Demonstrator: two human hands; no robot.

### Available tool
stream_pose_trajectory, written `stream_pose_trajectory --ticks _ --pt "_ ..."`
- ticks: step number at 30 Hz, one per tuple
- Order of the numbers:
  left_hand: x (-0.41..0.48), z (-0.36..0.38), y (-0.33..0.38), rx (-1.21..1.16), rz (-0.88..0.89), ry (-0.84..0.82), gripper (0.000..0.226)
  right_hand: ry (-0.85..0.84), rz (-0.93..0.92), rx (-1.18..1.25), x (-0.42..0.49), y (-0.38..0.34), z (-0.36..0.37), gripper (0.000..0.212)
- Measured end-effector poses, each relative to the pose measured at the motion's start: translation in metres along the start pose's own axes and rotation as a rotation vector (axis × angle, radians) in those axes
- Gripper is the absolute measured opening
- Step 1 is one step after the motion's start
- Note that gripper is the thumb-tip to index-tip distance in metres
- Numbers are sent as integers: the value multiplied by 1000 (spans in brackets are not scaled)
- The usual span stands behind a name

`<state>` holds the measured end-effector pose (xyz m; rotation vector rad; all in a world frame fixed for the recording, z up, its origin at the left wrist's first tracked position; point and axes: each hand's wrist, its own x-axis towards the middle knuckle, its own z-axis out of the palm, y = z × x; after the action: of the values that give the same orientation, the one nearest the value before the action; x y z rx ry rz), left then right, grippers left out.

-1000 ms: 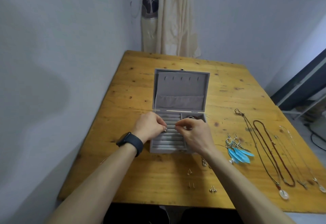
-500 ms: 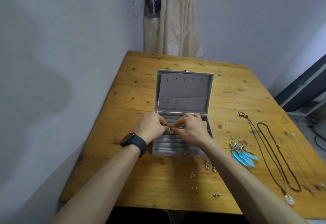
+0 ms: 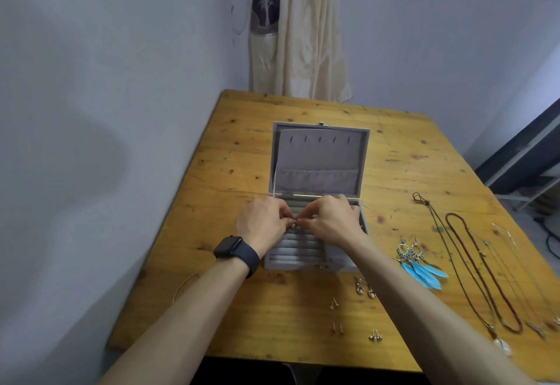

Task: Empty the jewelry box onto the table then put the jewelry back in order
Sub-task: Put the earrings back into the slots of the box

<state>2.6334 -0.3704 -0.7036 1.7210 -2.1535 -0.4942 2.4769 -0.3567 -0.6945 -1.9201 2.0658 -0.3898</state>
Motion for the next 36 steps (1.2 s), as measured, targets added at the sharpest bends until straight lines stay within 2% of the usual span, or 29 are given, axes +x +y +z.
stream_pose_trajectory --ticks 12,24,27,31,36 --pt "-5 -1 -7 -149 11 -94 23 131 -77 44 -9 10 9 22" --pt "-6 0 -8 -112 29 -99 29 75 -112 -4 -19 14 8 30" --pt "-10 -2 -5 -104 37 -99 30 135 -80 125 -26 21 -7 25" --pt "-21 -11 -5 -163 52 -119 27 227 -48 447 -63 58 -44 14" --pt "-53 -13 13 -258 129 4 19 296 87 536 -126 114 -68 13"
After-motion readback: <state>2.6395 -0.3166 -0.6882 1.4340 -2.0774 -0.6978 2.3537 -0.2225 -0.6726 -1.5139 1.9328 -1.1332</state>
